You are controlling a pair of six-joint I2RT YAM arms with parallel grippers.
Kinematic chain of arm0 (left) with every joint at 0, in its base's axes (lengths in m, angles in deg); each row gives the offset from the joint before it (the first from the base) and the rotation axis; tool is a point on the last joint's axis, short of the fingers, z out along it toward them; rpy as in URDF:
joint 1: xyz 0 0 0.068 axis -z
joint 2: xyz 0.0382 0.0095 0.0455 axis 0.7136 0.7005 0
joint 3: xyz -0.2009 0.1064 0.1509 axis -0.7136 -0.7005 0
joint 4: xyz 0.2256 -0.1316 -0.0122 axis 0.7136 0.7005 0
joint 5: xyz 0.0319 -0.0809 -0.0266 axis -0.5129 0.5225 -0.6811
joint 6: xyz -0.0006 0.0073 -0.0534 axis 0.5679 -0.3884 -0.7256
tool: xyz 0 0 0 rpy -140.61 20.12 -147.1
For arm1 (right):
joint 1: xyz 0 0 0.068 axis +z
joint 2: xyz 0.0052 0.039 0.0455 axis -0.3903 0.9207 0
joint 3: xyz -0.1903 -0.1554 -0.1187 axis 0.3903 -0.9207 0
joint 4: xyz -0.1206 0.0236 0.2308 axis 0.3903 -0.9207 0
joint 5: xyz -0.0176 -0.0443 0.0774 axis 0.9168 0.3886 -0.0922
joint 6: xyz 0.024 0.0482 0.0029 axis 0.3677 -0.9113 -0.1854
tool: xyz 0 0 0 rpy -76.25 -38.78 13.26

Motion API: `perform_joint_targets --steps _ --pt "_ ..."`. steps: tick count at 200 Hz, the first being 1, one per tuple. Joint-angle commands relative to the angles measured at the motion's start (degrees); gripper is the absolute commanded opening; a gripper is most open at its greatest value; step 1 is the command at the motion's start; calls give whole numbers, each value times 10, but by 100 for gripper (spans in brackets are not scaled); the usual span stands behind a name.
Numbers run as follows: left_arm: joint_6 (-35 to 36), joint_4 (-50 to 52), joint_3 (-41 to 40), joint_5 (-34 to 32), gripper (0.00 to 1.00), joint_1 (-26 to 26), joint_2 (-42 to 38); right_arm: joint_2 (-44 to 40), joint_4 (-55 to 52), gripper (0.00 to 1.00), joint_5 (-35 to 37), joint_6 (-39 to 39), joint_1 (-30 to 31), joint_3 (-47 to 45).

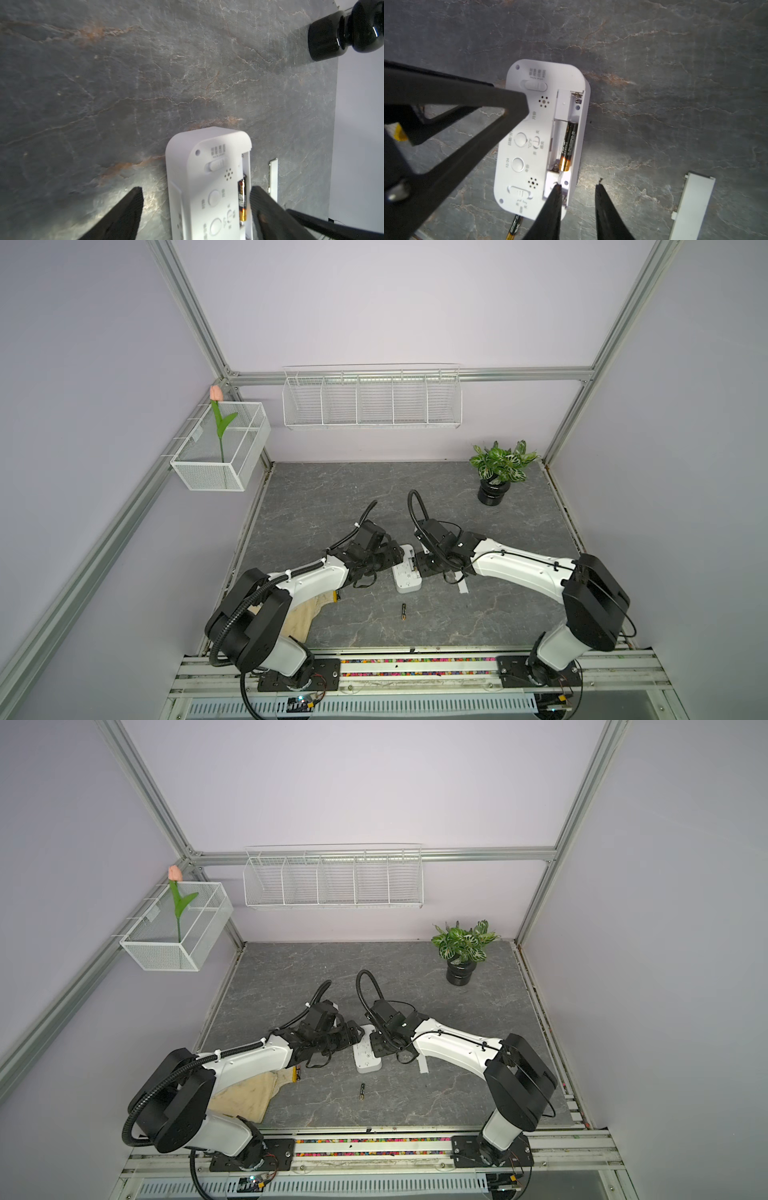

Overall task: Insert the battery into the alarm
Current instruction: Install the battery in the alarm.

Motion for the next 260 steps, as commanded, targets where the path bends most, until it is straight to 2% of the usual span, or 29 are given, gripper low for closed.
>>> perform_joint_targets --steps 1,83,162,260 --pt "-4 -9 15 8 82 -4 14 4 15 31 -15 16 8 -9" --pt "11 12 17 10 78 -4 23 43 -5 25 4 22 16 3" --pt "11 5 12 26 76 -4 33 67 -7 25 19 14 17 19" --pt "21 6 1 28 75 -4 31 74 -8 24 78 -20 15 36"
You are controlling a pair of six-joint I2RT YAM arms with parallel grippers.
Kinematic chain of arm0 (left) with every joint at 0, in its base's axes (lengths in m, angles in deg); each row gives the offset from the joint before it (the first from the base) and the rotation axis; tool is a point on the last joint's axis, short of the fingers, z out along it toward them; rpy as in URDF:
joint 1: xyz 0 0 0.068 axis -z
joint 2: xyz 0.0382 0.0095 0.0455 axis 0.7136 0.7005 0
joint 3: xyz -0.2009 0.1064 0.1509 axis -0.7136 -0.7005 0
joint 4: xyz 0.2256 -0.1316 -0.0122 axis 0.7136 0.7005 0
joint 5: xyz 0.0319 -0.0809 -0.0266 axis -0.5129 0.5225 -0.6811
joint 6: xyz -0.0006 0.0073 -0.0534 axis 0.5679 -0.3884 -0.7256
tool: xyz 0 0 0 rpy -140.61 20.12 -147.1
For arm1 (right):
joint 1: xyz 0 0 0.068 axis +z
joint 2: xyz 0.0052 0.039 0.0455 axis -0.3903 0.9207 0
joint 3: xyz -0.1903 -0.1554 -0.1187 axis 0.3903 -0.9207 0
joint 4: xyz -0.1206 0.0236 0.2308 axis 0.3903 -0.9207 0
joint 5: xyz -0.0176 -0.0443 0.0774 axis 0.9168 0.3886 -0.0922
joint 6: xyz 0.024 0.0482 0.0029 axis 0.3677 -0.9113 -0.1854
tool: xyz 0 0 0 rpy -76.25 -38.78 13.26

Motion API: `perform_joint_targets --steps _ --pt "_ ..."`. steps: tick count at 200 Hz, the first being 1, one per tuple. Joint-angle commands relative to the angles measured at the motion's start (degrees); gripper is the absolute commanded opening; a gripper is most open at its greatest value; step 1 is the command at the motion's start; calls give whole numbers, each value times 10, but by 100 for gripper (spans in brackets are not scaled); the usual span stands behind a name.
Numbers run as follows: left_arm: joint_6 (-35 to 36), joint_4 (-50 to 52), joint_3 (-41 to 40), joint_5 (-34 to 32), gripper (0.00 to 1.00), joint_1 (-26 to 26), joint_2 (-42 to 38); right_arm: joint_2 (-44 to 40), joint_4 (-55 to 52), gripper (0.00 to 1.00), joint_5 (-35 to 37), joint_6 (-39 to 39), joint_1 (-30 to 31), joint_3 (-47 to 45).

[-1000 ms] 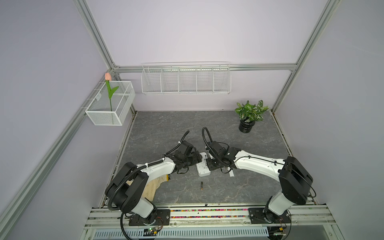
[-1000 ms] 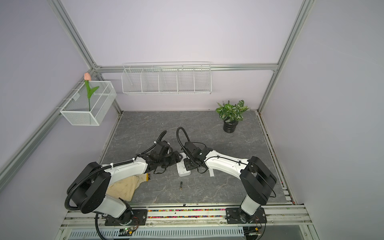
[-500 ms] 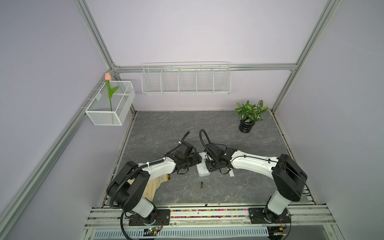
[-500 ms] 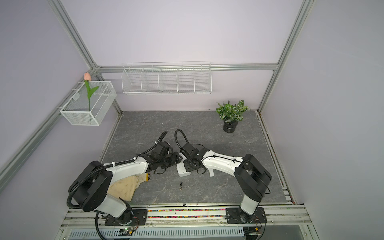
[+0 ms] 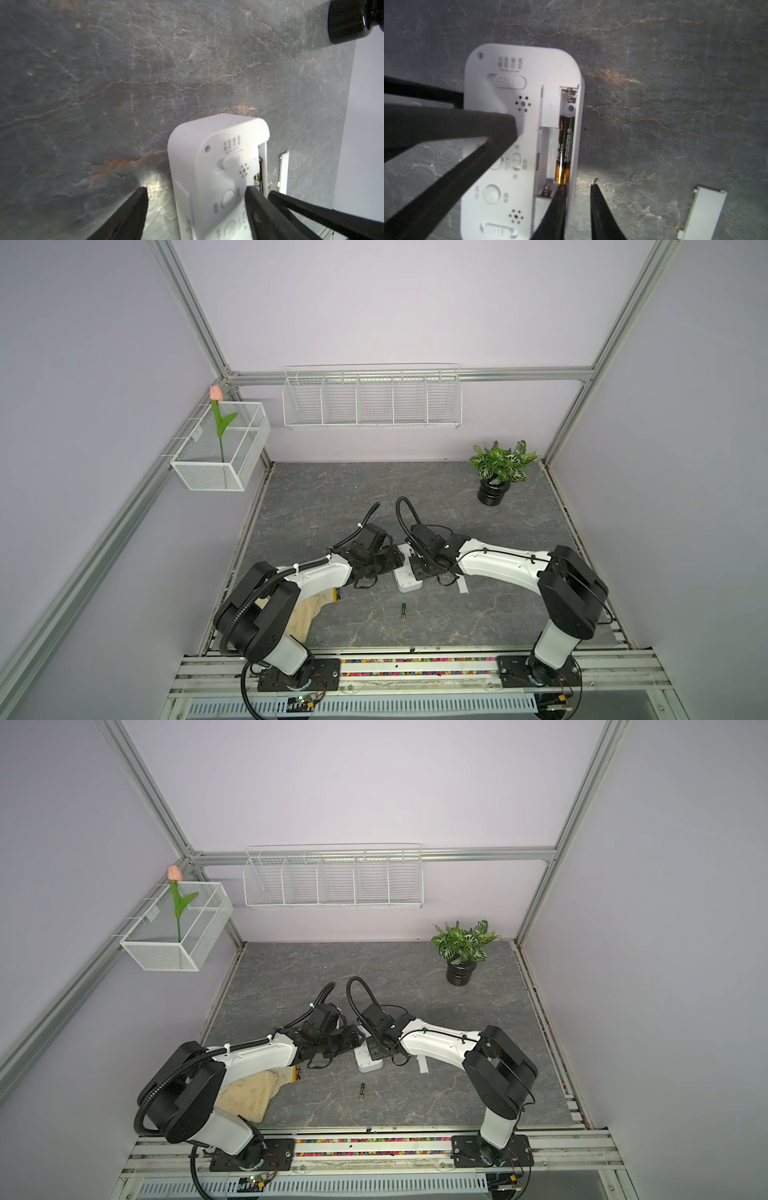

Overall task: Insert the battery into the alarm
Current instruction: Install the battery in the alarm.

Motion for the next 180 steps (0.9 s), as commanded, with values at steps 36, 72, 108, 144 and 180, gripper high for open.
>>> perform_joint_targets --steps 36,72,108,144,180 --pt "20 0 -5 2 74 -3 10 11 2 24 34 -21 -2 15" --pt "22 -3 -8 5 73 -3 12 13 21 23 38 -21 -4 14" --pt "23 -3 -9 8 73 -3 9 21 30 21 40 -21 -7 21" --pt "19 1 -9 2 73 -3 6 25 22 21 44 -21 -7 26" --pt "20 15 -1 -10 73 -3 0 3 8 22 54 -23 -7 15"
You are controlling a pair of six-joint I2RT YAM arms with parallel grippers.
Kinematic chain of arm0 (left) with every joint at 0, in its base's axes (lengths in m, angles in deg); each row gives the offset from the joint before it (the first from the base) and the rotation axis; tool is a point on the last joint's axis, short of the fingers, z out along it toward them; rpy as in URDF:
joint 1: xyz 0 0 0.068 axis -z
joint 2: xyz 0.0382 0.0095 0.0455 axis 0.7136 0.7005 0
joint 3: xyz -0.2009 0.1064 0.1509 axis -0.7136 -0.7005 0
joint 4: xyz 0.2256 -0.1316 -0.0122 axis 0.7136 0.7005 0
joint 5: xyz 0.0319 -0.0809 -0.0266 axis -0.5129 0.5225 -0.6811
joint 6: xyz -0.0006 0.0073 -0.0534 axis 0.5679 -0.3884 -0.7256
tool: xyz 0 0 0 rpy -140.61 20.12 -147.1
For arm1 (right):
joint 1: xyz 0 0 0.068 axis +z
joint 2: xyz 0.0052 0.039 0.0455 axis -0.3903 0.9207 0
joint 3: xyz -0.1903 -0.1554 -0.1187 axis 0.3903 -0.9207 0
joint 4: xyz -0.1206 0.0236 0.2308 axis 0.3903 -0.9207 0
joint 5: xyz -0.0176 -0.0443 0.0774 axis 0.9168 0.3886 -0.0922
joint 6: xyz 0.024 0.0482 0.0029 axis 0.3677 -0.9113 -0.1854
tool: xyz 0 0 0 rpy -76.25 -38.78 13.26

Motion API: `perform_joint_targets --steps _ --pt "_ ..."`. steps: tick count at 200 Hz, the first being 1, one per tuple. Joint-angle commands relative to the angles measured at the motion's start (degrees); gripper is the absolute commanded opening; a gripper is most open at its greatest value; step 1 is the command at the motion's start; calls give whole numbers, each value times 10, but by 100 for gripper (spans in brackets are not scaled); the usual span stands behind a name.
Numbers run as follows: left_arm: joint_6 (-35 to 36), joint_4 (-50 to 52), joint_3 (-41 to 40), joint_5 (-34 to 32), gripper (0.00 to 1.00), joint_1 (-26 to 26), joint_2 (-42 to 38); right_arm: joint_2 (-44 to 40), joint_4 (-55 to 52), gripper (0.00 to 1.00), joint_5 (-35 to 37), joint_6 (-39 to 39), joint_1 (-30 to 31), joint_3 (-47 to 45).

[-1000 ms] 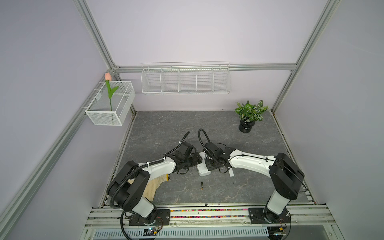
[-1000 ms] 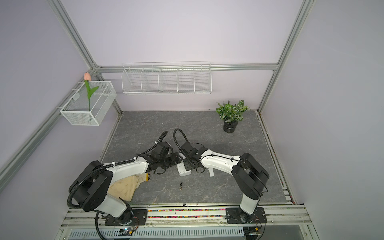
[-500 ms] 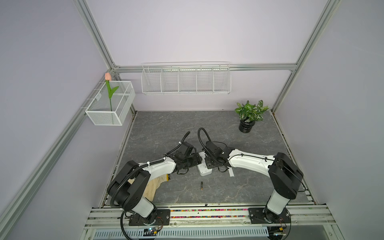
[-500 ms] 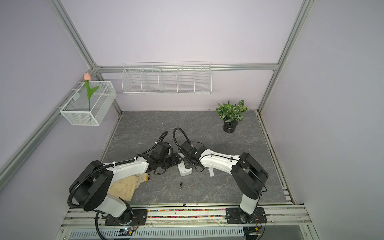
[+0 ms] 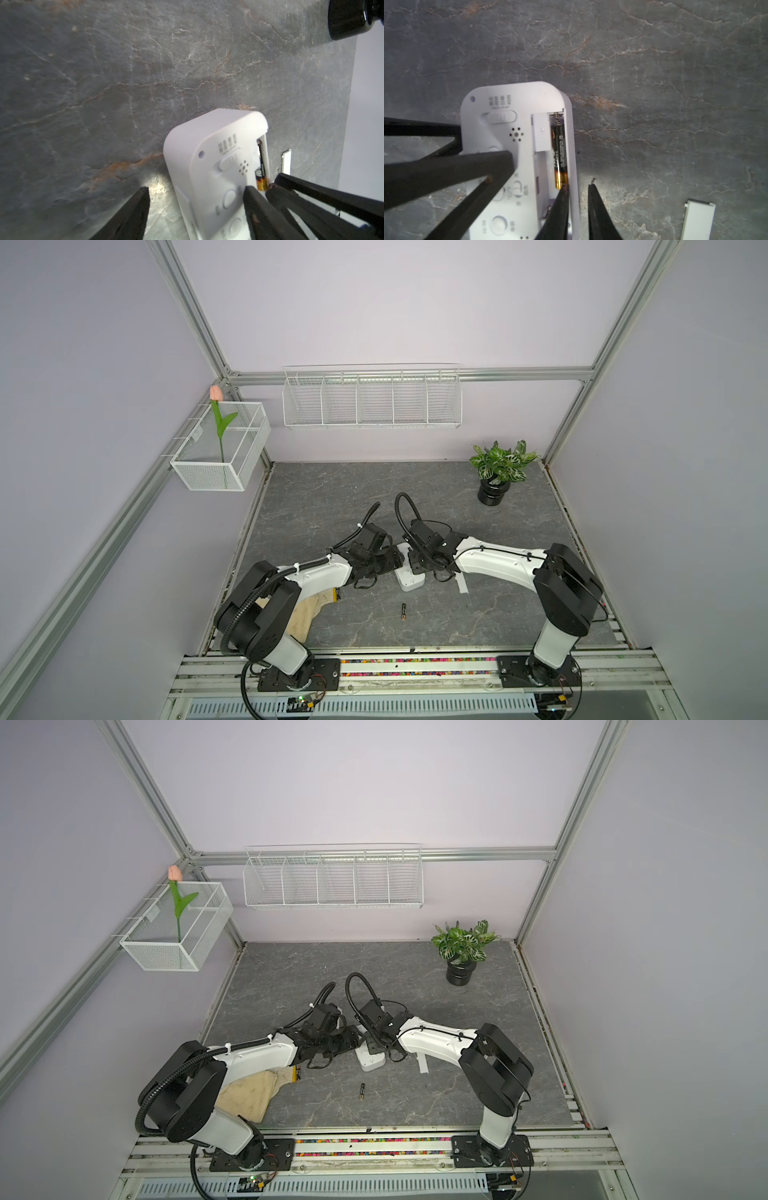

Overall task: Insert the battery into the alarm
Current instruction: Install the battery in the alarm, then pick up the battery at the center of the board.

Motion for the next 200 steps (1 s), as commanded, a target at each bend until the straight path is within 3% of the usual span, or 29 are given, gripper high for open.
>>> perform_joint_targets --steps 1,74,117,155,200 --pt "7 20 1 -14 73 -2 -3 -13 -13 22 18 -7 -3 -2" --pt "1 49 39 -8 80 -2 -31 -81 -47 26 29 -12 0 -8" --pt "4 93 78 -45 86 -4 -73 -167 -66 27 16 -66 22 -45" --pt "-17 161 51 -134 87 -8 -163 -206 -45 30 0 -142 85 -95" --pt "-103 184 -63 -238 87 -16 -330 -137 -19 30 17 -194 178 -97"
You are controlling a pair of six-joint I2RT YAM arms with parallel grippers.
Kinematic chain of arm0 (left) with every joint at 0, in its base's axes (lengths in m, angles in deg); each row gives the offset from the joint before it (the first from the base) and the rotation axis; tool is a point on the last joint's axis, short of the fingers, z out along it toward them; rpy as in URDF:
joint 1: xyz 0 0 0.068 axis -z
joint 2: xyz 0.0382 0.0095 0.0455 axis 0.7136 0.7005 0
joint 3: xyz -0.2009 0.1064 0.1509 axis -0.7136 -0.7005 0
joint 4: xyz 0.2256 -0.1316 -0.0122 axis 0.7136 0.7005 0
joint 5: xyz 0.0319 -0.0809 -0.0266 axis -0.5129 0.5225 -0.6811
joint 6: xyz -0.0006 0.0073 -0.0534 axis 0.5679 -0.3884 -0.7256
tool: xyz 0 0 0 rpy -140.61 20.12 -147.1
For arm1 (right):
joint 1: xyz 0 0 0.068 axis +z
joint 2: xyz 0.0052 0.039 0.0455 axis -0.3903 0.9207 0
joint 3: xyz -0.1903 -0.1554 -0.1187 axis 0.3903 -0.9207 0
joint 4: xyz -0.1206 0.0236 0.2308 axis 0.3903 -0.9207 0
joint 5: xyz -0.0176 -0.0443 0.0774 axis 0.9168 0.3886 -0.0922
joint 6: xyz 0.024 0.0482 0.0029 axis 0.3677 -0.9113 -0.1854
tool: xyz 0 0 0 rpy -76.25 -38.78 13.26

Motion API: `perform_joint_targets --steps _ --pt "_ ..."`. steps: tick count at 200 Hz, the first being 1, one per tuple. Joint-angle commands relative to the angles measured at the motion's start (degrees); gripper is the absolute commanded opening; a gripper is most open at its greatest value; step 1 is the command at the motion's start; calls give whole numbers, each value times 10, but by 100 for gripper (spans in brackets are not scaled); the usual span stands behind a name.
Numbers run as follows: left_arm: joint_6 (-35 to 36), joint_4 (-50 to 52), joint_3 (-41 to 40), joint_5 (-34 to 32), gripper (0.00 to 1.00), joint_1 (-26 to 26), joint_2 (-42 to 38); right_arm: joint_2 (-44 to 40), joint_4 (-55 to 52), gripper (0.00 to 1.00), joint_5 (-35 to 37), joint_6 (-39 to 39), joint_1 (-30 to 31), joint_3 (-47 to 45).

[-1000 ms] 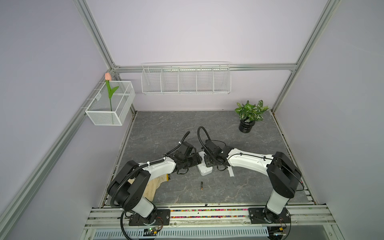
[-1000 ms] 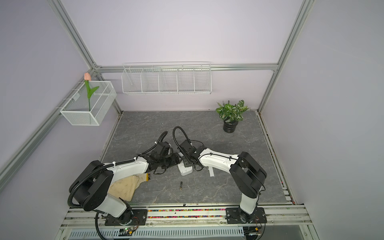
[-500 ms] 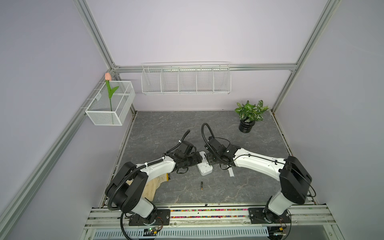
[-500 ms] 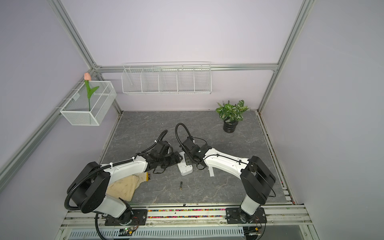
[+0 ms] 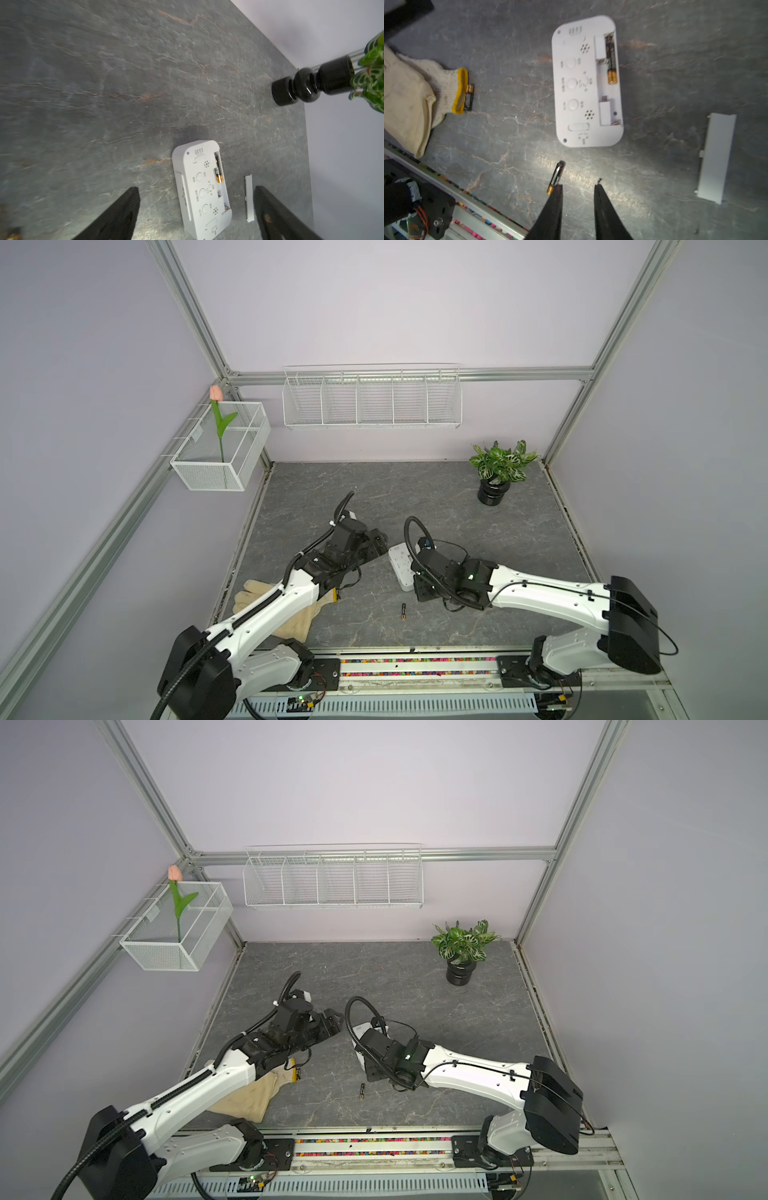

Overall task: Insert the battery into the alarm
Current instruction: Pick up the battery at the center of the board.

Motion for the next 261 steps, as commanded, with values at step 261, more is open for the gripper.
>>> perform_joint_targets --steps 261 --pt "-112 66 -139 -113 87 -4 -165 223 -48 26 8 -87 83 80"
